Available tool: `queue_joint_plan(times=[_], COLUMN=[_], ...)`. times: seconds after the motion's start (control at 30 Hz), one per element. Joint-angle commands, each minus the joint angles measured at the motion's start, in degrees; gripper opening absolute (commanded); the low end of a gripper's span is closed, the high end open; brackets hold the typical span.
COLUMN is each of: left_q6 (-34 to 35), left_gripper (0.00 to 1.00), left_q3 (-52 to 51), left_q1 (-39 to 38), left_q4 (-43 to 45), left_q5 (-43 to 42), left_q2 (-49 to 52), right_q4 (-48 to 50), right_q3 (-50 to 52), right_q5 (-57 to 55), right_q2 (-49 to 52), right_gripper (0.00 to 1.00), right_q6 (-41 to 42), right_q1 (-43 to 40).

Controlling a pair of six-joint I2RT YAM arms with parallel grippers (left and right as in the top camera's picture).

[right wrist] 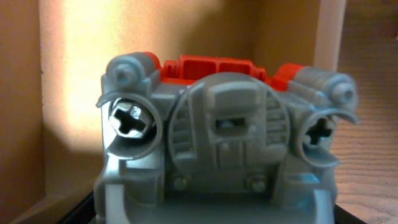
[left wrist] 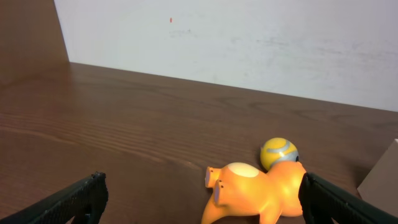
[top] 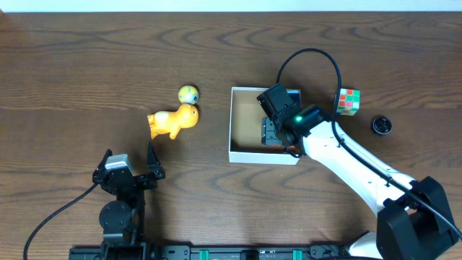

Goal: Pack container
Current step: 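Lower the toy robot into the box's right side with the right gripper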

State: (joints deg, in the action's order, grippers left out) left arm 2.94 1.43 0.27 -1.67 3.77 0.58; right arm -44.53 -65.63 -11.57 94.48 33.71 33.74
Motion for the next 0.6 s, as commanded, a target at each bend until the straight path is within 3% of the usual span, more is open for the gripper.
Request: queue_joint_plan(times=[0.0, 0.37, 0.57], left_q6=[-0.35, -0.37, -0.35], left_gripper=[0.98, 0.98, 0.98], left_q3=[-1.20, -1.20, -1.20], left_q1=[0.20, 0.20, 0.20], left_q4=[-2.12, -2.14, -2.14], left_q5=[0.50, 0.50, 0.50], left_q2=[-0.31, -0.31, -0.31], right_q4=[0.07, 0.22, 0.31], right_q3=[-1.03, -1.03, -1.03], right_q5=[-0.57, -0.13, 1.53], right_q2=[1.20, 3.78, 3.78], right_gripper=[0.57, 0.60, 0.72], right_q6=[0.31, 0.31, -0.59], right_q1=[1.22, 1.22, 1.20])
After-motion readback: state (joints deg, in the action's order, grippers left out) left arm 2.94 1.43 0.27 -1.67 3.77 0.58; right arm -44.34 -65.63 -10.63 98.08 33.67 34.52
